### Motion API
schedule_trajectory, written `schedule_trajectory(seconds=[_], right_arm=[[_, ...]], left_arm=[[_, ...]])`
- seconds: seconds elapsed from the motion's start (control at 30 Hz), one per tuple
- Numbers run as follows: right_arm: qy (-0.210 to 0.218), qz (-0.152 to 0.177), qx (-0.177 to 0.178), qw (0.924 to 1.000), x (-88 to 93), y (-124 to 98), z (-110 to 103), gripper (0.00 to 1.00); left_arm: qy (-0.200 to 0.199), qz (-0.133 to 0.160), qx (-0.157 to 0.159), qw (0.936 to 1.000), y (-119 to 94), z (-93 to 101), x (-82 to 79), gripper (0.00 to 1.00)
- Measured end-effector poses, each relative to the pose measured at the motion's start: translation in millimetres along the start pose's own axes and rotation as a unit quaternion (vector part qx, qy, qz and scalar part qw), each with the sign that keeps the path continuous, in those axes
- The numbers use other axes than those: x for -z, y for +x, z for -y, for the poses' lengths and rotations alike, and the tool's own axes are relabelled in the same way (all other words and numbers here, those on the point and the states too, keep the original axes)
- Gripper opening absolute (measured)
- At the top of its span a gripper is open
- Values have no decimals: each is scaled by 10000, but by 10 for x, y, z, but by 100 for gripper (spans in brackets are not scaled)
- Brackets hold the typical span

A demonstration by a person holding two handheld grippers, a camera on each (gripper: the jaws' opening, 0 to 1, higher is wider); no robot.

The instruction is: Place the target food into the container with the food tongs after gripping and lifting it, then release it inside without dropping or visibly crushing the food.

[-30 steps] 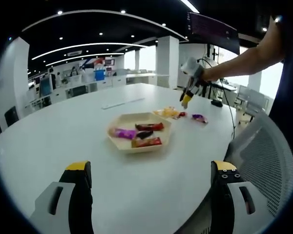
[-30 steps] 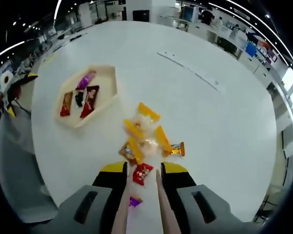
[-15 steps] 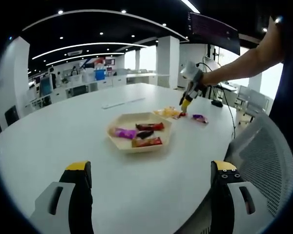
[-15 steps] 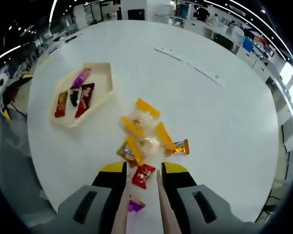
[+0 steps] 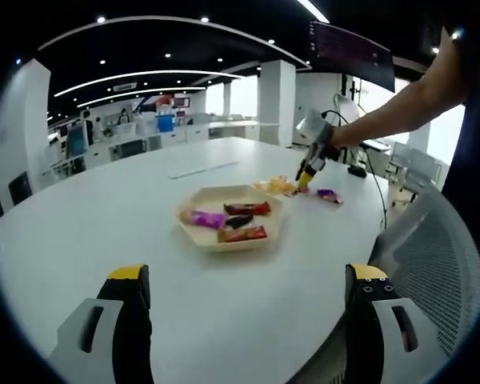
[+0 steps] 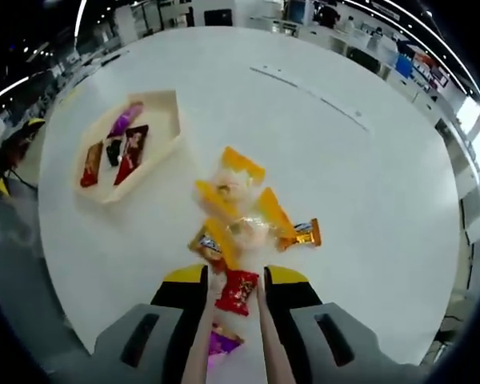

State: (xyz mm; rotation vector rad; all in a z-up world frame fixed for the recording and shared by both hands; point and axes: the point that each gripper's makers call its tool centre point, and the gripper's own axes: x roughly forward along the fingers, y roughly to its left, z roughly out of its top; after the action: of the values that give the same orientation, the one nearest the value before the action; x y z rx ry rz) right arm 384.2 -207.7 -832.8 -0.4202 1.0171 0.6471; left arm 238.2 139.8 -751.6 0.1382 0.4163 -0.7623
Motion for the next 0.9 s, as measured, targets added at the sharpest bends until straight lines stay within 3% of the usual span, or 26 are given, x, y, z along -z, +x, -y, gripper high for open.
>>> schedule_trajectory(seconds=[0.03,0.13,0.43,0.9], right_arm=[[206,-38,-56,9998,11,-1,-17,27],[98,-49,-31,9999,15,-1,5,27],[365,-107,-19,9993,-13,17,16,26],[157,-146,66,9997,15,15,14,18]], left_arm=[[1,3,1,10000,0,-1,0,99],[8,2,14,10000,0,11,-5,99],[25,-13,27,10000,2,12,5,99],[24,-14,-21,10000,-3,-6,4,98]])
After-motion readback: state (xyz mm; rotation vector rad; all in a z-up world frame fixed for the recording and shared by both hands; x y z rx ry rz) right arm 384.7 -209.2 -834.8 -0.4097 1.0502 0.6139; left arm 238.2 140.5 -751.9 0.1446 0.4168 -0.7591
